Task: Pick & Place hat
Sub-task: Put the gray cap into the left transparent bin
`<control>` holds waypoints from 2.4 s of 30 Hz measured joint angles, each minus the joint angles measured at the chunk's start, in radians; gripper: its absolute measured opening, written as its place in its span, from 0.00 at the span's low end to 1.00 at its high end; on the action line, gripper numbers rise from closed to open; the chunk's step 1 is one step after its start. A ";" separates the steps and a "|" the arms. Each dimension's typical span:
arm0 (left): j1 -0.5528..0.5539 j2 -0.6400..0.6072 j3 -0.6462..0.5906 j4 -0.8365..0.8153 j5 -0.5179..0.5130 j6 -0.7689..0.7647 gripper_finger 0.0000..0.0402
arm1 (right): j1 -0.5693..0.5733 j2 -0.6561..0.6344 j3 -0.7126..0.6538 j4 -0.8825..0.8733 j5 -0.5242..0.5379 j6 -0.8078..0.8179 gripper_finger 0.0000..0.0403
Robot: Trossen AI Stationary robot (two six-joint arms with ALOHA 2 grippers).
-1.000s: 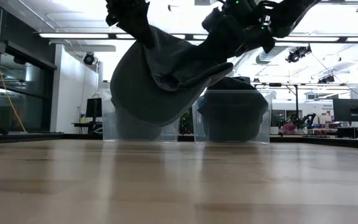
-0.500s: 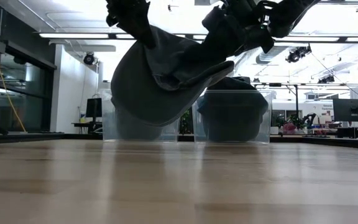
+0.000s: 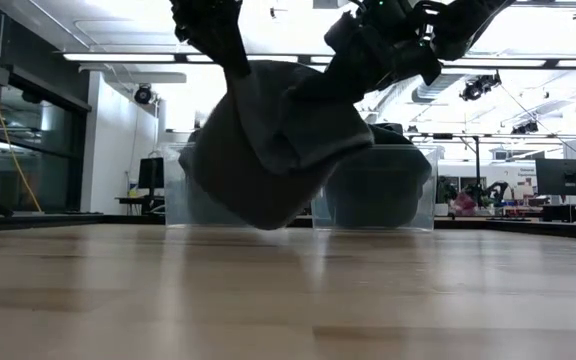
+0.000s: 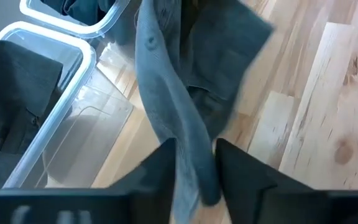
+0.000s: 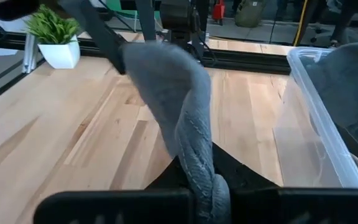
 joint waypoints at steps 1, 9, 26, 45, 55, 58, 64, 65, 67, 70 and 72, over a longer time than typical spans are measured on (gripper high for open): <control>0.000 0.000 0.000 0.000 0.000 0.002 0.30 | 0.000 0.000 0.000 -0.001 0.006 -0.001 0.01; 0.000 0.000 0.185 -0.195 -0.029 -0.041 0.60 | 0.005 0.000 0.000 -0.018 0.044 0.002 0.00; 0.000 -0.010 0.347 -0.644 -0.339 -0.330 0.64 | 0.156 -0.103 0.150 -0.332 0.345 -0.078 0.00; 0.000 -0.224 -0.139 -0.447 -0.424 -0.495 0.64 | 0.051 -0.020 0.739 -0.776 0.351 -0.254 0.00; 0.000 -0.414 -0.349 -0.162 -0.422 -0.379 0.64 | -0.037 0.263 1.069 -0.928 0.291 -0.299 0.00; 0.000 -0.443 -0.375 -0.142 -0.430 -0.350 0.64 | -0.054 0.326 1.159 -0.993 0.285 -0.302 0.00; 0.053 -0.442 -0.373 0.125 -0.463 -0.041 0.64 | -0.063 0.365 1.208 -1.026 0.291 -0.315 0.00; 0.077 -0.442 -0.373 0.184 -0.443 0.038 0.64 | -0.063 0.365 1.209 -1.020 0.291 -0.315 0.00; 0.134 -0.442 -0.373 0.325 -0.384 0.184 0.64 | -0.064 0.362 1.209 -1.012 0.291 -0.315 0.00; 0.207 -0.440 -0.373 0.487 -0.328 0.344 0.64 | -0.069 0.361 1.210 -1.008 0.292 -0.315 0.00; 0.245 -0.439 -0.373 0.574 -0.304 0.434 0.64 | -0.070 0.361 1.209 -1.008 0.310 -0.318 0.00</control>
